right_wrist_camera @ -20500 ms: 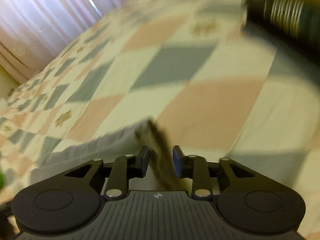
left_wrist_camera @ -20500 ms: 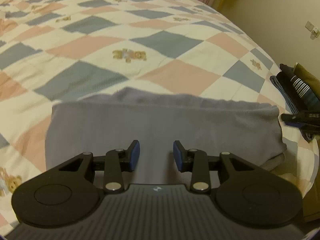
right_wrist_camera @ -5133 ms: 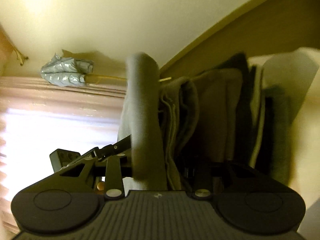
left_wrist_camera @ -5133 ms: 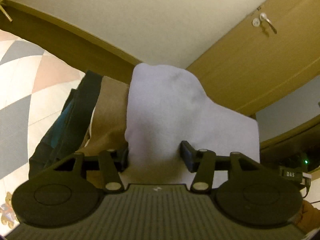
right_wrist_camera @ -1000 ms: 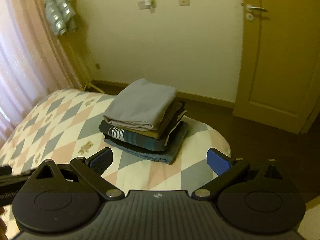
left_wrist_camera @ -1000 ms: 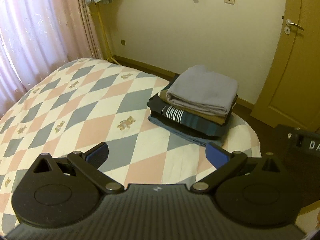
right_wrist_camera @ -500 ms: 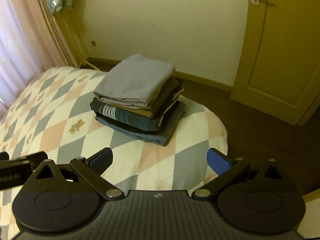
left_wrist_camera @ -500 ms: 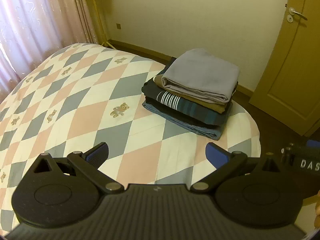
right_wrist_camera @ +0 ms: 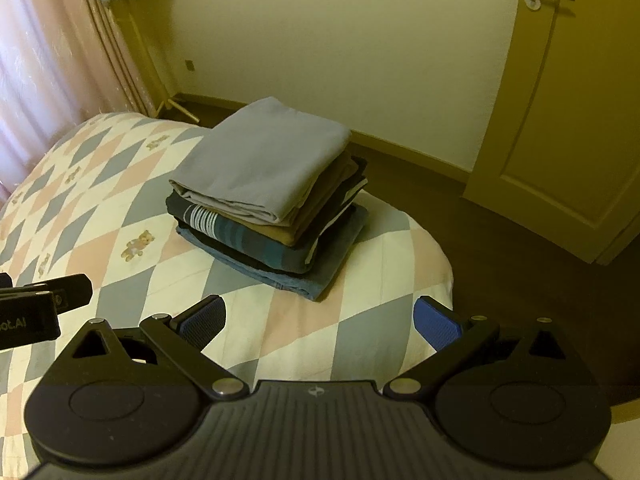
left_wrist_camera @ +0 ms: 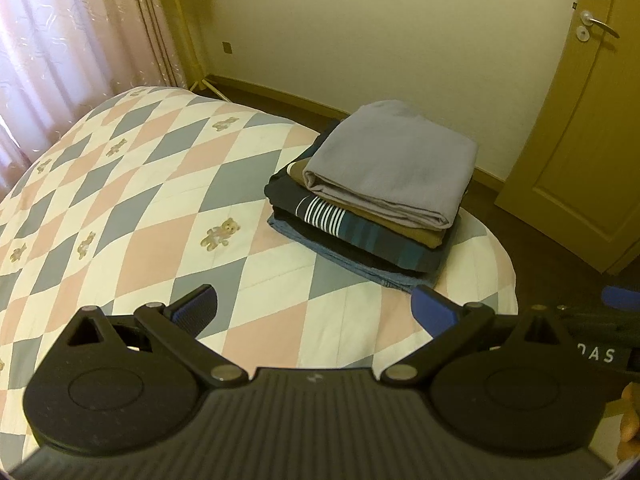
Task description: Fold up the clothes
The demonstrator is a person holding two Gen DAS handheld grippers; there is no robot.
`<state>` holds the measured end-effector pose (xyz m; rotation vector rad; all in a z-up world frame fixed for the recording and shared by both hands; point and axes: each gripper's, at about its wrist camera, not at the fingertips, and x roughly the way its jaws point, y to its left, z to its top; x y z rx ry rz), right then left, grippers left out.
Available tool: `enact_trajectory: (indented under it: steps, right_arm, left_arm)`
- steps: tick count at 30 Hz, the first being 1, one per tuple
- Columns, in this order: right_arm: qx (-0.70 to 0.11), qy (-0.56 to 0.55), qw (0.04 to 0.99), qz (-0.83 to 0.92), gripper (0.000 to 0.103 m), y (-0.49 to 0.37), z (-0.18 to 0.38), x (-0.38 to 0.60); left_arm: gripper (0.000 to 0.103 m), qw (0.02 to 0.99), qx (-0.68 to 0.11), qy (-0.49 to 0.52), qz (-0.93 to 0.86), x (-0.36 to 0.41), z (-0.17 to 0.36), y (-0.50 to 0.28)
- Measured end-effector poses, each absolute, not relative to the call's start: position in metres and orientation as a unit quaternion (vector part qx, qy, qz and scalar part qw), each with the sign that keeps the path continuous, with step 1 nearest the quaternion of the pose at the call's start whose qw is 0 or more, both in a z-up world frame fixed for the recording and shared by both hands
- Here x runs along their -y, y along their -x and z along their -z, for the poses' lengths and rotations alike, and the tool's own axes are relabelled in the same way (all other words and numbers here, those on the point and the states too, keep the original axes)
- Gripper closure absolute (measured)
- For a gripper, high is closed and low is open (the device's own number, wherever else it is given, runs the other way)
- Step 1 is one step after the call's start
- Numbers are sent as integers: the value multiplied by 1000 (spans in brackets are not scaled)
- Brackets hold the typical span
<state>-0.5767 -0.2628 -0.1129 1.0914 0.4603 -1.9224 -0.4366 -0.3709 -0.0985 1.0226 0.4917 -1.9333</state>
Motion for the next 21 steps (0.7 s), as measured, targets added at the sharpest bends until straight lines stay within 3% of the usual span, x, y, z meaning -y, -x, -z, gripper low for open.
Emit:
enact_trajectory:
  steps: [21]
  right_arm:
    - [-182, -442, 420, 771, 0, 574, 113, 264]
  left_arm:
    - [1, 410, -170, -408, 798, 362, 101, 441]
